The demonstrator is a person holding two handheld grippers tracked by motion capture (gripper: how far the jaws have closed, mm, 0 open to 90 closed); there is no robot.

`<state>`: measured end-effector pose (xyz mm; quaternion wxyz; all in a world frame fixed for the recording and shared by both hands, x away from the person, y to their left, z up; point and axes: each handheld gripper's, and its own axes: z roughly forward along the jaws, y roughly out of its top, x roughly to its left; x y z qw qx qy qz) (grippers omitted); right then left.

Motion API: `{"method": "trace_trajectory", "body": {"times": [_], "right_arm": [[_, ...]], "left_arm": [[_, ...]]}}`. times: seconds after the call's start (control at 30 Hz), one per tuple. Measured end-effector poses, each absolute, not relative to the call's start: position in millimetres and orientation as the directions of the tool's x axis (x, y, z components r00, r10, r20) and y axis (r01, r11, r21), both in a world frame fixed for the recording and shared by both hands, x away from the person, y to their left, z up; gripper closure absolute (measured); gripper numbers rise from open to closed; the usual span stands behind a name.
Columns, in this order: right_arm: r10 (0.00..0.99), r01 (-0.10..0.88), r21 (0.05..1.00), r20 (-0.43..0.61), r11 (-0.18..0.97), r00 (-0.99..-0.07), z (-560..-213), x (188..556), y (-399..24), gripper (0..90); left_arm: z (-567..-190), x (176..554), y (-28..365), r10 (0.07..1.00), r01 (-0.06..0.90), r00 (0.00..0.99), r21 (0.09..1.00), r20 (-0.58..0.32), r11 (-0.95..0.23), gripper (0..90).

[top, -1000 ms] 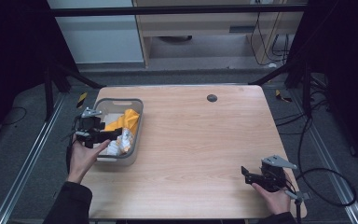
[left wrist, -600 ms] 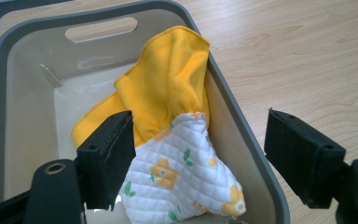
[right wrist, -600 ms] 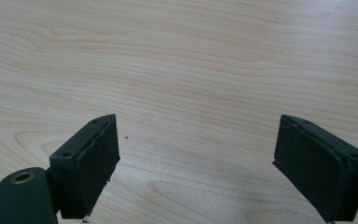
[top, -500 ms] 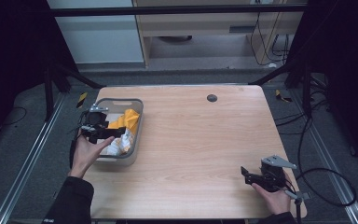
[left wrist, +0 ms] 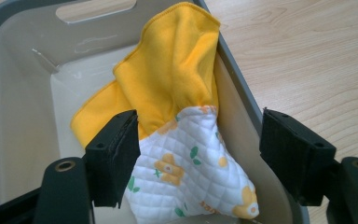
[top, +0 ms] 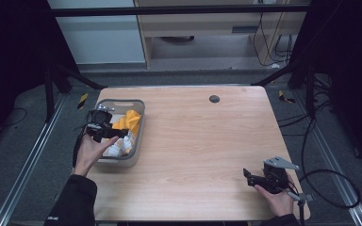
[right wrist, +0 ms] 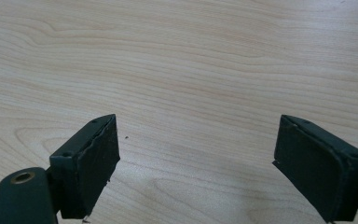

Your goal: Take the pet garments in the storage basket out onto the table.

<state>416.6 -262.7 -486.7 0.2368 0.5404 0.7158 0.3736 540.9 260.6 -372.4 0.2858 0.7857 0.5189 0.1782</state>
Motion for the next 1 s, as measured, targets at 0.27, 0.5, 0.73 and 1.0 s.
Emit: {"method": "trace_trajectory", "body": {"times": [0.27, 0.5, 0.73, 1.0], "right_arm": [[0.949, 0.599, 0.788, 0.063, 0.143, -0.309, -487.1, 416.7, -261.9, 13.8], [0.948, 0.603, 0.784, 0.060, 0.148, -0.312, -488.0, 417.4, -261.2, 13.9], [0.948, 0.608, 0.779, 0.059, 0.152, -0.313, -488.9, 417.8, -260.0, 14.1], [0.947, 0.611, 0.776, 0.057, 0.157, -0.315, -489.5, 418.4, -259.7, 14.2]], "left_arm": [[-382.6, 543.9, 257.8, 0.916, 0.731, 0.401, 0.610, -0.023, -0.305, 31.2], [-389.3, 546.1, 253.0, 0.913, 0.738, 0.408, 0.595, -0.019, -0.317, 33.6], [-393.4, 548.4, 250.6, 0.913, 0.757, 0.408, 0.567, -0.020, -0.325, 38.8], [-400.9, 552.1, 248.4, 0.912, 0.778, 0.410, 0.530, -0.025, -0.336, 43.1]]}}
